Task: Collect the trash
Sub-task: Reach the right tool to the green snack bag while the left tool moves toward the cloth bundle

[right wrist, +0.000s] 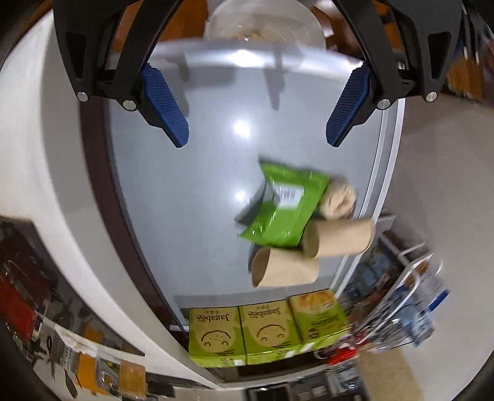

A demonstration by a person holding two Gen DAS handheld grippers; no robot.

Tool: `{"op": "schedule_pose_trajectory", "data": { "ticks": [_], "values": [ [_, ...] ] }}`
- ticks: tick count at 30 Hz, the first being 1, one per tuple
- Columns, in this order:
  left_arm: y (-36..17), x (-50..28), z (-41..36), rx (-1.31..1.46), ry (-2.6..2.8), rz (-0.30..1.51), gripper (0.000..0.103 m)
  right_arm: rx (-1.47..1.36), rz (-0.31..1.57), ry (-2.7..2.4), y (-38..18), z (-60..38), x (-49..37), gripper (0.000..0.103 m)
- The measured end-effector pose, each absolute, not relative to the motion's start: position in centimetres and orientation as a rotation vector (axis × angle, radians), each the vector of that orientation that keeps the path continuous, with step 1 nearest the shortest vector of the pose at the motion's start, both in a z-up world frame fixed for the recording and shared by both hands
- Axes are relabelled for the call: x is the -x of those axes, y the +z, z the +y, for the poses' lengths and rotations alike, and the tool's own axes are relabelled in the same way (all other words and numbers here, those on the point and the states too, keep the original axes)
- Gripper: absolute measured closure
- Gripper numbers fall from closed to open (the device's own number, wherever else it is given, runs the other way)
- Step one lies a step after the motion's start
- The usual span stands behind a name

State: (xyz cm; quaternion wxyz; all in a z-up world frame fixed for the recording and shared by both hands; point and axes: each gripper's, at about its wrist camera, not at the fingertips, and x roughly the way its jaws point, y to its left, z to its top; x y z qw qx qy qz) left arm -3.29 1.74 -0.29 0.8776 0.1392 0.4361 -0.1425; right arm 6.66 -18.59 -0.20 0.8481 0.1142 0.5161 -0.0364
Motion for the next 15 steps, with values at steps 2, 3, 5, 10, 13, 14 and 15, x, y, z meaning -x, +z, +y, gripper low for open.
{"op": "schedule_pose_trajectory", "data": {
  "ticks": [2,3,5,10,13,14,15],
  "values": [
    [-0.1,3.1,2.0,-0.285,-0.289,0.904,0.014,-0.253,1.097,-0.097,-0.7,-18.2,-8.7,0.014],
    [-0.1,3.1,2.1,-0.283,-0.287,0.903,0.014,-0.253,1.103,-0.113,-1.0,-18.0,-9.7,0.014],
    [-0.1,2.7,2.5,-0.276,-0.282,0.903,0.014,-0.262,1.114,-0.136,-1.6,-17.5,-11.7,0.014],
    [-0.1,2.1,3.1,-0.273,-0.272,0.903,0.014,-0.263,1.14,-0.17,-2.9,-16.1,-14.7,0.014],
    [-0.2,1.4,3.5,-0.267,-0.269,0.906,0.014,-0.212,1.149,-0.188,-3.7,-15.0,-15.9,0.014],
    [-0.2,1.1,3.7,-0.262,-0.268,0.908,0.014,-0.198,1.15,-0.193,-4.0,-14.7,-16.2,0.014],
    [-0.3,0.8,3.8,-0.258,-0.268,0.912,0.014,-0.186,1.156,-0.198,-4.4,-14.5,-16.7,0.014]
  ]
}}
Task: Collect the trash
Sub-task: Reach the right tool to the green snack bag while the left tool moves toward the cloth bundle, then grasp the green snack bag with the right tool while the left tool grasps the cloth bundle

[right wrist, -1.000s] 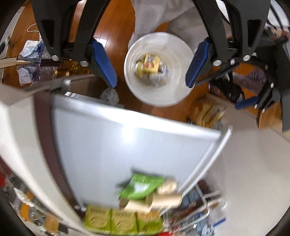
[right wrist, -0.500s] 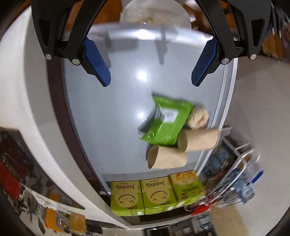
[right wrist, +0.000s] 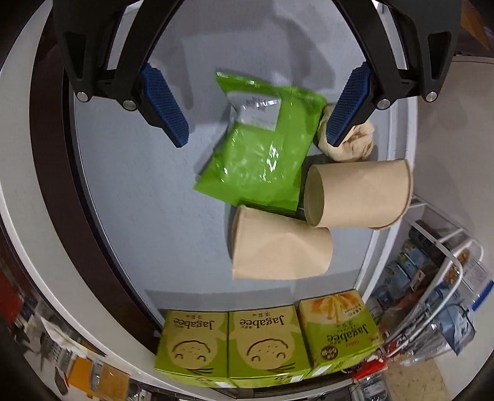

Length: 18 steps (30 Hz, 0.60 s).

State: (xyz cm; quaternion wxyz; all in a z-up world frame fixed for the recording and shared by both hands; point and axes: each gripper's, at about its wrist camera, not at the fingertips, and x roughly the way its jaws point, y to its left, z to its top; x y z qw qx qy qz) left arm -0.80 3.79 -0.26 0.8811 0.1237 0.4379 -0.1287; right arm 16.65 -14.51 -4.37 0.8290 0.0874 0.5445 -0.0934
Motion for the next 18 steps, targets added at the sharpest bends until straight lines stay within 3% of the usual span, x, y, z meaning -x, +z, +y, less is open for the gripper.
{"op": "schedule_pose_trajectory", "data": {
  "ticks": [2,5,10,18],
  "values": [
    [-0.3,0.2,4.0,-0.251,-0.269,0.916,0.014,-0.173,1.17,-0.202,-4.9,-14.5,-17.2,0.016],
    [-0.4,-0.4,3.9,-0.258,-0.274,0.914,0.014,-0.14,1.205,-0.195,-6.0,-14.5,-18.2,0.028],
    [-0.8,-2.0,3.3,-0.276,-0.299,0.922,0.014,-0.097,1.191,-0.135,-5.9,-15.3,-18.0,0.039],
    [-2.6,-6.2,0.5,-0.306,-0.369,0.954,0.014,-0.109,1.237,-0.112,-5.7,-20.4,-12.8,0.039]
  ]
}}
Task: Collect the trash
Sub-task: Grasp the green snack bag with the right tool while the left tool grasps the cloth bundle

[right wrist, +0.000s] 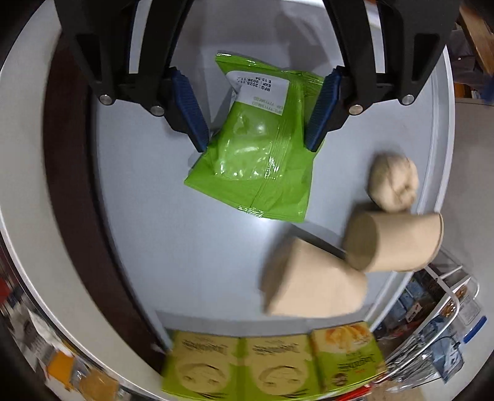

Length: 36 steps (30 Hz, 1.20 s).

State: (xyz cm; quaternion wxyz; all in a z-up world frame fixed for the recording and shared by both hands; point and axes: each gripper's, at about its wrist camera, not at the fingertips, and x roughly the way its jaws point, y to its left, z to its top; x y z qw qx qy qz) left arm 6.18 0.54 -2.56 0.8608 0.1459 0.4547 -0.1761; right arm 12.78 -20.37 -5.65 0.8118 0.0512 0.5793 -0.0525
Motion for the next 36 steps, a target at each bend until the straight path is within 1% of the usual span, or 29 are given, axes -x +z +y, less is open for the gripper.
{"op": "schedule_pose_trajectory", "data": {
  "ticks": [3,5,6,7,14,19,24,28,36],
  "values": [
    [-3.2,-8.2,-1.1,-0.328,-0.384,0.953,0.014,-0.1,1.213,-0.11,-4.9,-21.5,-10.8,0.038],
    [-3.6,-9.8,-2.0,-0.344,-0.379,0.953,0.014,-0.111,1.185,-0.107,-4.4,-21.9,-10.3,0.026],
    [-3.9,-10.5,-2.4,-0.347,-0.373,0.958,0.014,-0.135,1.163,-0.105,-4.1,-22.1,-10.0,0.018],
    [-4.1,-11.1,-2.6,-0.349,-0.366,0.96,0.014,-0.156,1.151,-0.101,-3.9,-22.4,-9.9,0.016],
    [-5.2,-14.5,-3.8,-0.364,-0.326,0.982,0.014,-0.238,1.16,-0.107,-4.5,-22.4,-11.0,0.012],
    [-5.8,-15.7,-4.1,-0.337,-0.332,1.001,0.014,-0.182,1.178,-0.126,-5.2,-21.6,-11.1,0.012],
    [-6.5,-16.4,-4.8,-0.367,-0.324,1.004,0.014,-0.171,1.187,-0.131,-5.9,-21.6,-10.9,0.012],
    [-7.0,-16.5,-5.4,-0.401,-0.318,0.996,0.014,-0.161,1.166,-0.143,-6.0,-21.7,-10.4,0.012],
    [-7.4,-17.7,-5.8,-0.384,-0.327,1.002,0.014,-0.137,1.157,-0.133,-6.2,-21.7,-10.7,0.012]
  ]
}}
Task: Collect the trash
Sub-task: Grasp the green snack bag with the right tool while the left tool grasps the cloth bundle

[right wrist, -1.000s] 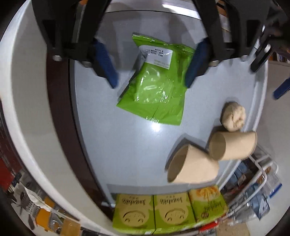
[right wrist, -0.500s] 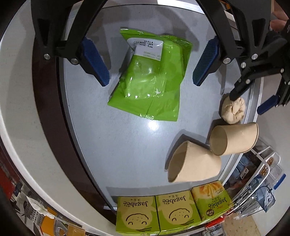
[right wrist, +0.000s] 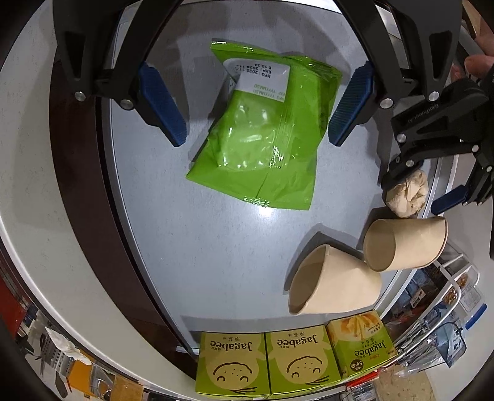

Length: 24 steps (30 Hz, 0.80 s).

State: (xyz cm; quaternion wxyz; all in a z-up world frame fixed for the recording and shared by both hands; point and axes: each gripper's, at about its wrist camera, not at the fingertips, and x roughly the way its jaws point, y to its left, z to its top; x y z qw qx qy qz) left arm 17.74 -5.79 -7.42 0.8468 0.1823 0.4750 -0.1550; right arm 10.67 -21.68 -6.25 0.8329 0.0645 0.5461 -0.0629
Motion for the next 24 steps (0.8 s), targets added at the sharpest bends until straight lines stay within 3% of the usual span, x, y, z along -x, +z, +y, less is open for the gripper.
{"op": "schedule_pose_trajectory", "data": {
  "ticks": [3,10,13,20,24],
  "values": [
    [-7.49,-18.2,-5.51,-0.355,-0.334,1.012,0.014,-0.124,1.161,-0.126,-6.44,-21.45,-10.83,0.013],
    [-7.69,-18.44,-5.04,-0.293,-0.375,1.035,0.018,-0.092,1.164,-0.102,-6.73,-21.11,-10.89,0.027],
    [-7.56,-18.37,-4.96,-0.277,-0.388,1.048,0.026,-0.126,1.168,-0.094,-6.73,-21.41,-10.79,0.028],
    [-7.53,-17.94,-4.83,-0.272,-0.384,1.047,0.028,-0.164,1.172,-0.088,-6.92,-21.51,-10.62,0.028],
    [-7.35,-17.83,-4.82,-0.256,-0.409,1.056,0.043,-0.17,1.167,-0.084,-6.83,-21.35,-10.45,0.036]
  ]
}}
